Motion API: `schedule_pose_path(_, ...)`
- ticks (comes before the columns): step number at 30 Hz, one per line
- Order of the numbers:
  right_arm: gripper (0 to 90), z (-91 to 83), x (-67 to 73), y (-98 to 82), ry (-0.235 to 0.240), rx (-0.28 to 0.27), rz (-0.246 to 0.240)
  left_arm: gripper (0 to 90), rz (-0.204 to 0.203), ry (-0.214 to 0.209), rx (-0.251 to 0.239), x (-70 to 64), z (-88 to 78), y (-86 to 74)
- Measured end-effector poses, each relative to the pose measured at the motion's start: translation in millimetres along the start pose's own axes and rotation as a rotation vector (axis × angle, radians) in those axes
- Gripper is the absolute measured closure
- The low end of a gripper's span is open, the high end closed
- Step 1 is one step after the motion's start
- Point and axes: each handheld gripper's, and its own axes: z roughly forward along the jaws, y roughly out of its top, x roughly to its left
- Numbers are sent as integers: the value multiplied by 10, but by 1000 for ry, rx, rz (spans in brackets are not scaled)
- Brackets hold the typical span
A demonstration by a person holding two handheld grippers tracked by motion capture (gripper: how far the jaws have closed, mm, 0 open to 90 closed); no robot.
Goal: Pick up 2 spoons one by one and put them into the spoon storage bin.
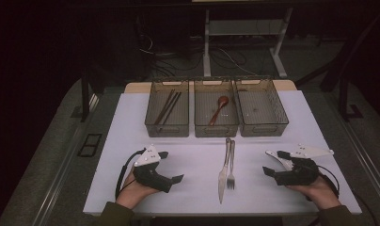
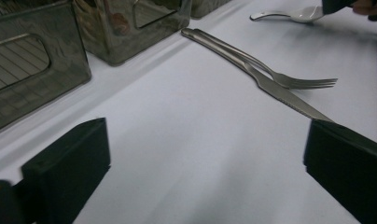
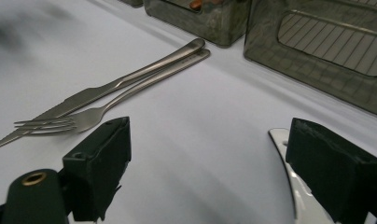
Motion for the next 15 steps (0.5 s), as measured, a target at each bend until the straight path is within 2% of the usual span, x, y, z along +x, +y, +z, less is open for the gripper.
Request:
schedule_pose_path(7, 140, -82, -171, 1, -12, 52, -11, 0, 1, -19, 26, -19, 41, -2)
schedule_pose_path(15, 186, -193, -414, -43, -59, 65, 42, 0, 7, -20, 28, -8, 49, -18)
